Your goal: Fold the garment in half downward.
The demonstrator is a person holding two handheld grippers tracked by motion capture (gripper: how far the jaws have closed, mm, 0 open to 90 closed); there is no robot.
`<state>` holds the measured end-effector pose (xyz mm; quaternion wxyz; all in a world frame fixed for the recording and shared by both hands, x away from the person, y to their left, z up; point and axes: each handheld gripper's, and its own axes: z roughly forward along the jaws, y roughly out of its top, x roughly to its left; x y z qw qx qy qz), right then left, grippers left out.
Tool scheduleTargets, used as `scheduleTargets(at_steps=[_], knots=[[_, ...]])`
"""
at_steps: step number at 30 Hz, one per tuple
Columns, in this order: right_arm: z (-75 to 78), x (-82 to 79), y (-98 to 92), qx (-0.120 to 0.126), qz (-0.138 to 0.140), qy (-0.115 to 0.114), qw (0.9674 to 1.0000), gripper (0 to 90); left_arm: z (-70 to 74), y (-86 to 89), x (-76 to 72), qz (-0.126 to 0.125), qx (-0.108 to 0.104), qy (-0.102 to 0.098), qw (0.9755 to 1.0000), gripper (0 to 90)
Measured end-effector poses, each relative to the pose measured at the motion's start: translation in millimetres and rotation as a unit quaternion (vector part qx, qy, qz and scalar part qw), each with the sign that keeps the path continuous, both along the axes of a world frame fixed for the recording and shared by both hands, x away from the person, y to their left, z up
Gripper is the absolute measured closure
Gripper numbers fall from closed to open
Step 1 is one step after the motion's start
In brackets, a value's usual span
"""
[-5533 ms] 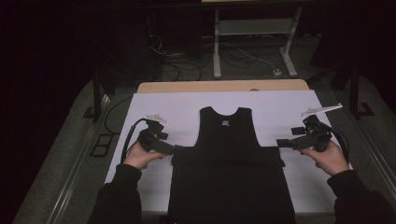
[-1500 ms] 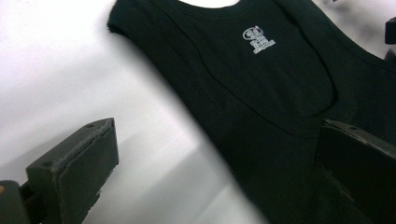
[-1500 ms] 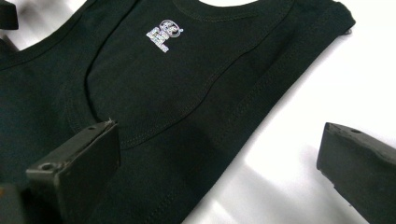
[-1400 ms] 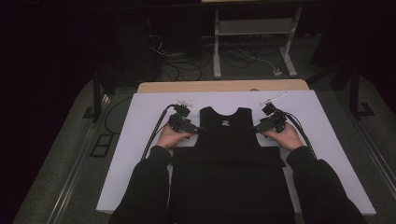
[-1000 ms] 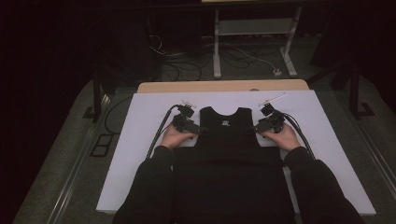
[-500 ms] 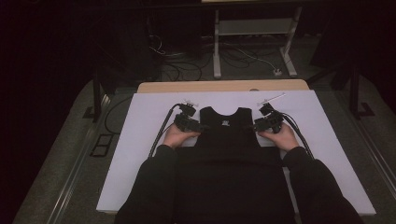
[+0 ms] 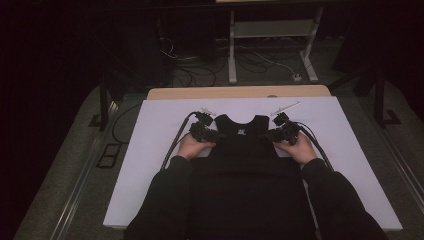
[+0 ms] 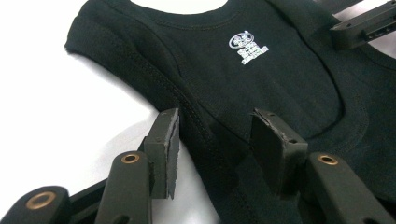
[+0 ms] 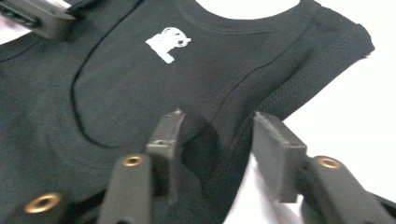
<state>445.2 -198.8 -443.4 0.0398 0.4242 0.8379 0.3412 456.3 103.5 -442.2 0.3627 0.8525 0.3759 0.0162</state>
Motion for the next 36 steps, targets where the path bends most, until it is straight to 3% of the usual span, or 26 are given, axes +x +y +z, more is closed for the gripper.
scheduleTargets(at_steps=[4, 10, 12, 16, 20, 23, 29, 36], knots=[[1.1, -4.6, 7.1, -0.019, 0.007, -0.010, 0.9997, 64.7, -0.1, 0.4, -0.2, 0.002, 0.001, 0.002, 1.0000, 59.0], [1.2, -4.6, 7.5, -0.005, 0.004, 0.009, 0.9999, 79.6, -0.4, 0.7, -3.3, 0.005, 0.010, -0.003, 0.9999, 73.0], [1.4, -4.7, 5.8, -0.001, 0.001, 0.015, 0.9999, 83.0, -1.3, 1.1, -6.4, 0.012, 0.004, 0.005, 0.9999, 77.8], [0.7, -4.6, 2.6, 0.013, -0.003, 0.031, 0.9994, 84.7, -2.4, 3.0, -10.0, 0.020, -0.005, 0.012, 0.9997, 83.3], [0.7, -7.2, -1.5, 0.035, -0.011, 0.034, 0.9988, 85.8, -2.2, 2.2, -13.9, 0.016, 0.006, -0.010, 0.9998, 84.4], [1.7, -8.8, -7.0, 0.065, -0.018, 0.038, 0.9970, 86.2, 1.2, 2.1, -16.6, 0.018, 0.002, -0.021, 0.9996, 84.5], [6.6, -13.2, -15.9, 0.091, -0.029, 0.038, 0.9947, 86.4, 14.0, 9.4, -22.6, 0.030, -0.031, -0.034, 0.9985, 84.5], [13.1, -20.3, -18.1, 0.104, -0.030, 0.031, 0.9937, 86.4, 20.8, 13.6, -27.3, 0.028, -0.045, -0.035, 0.9980, 84.5]])
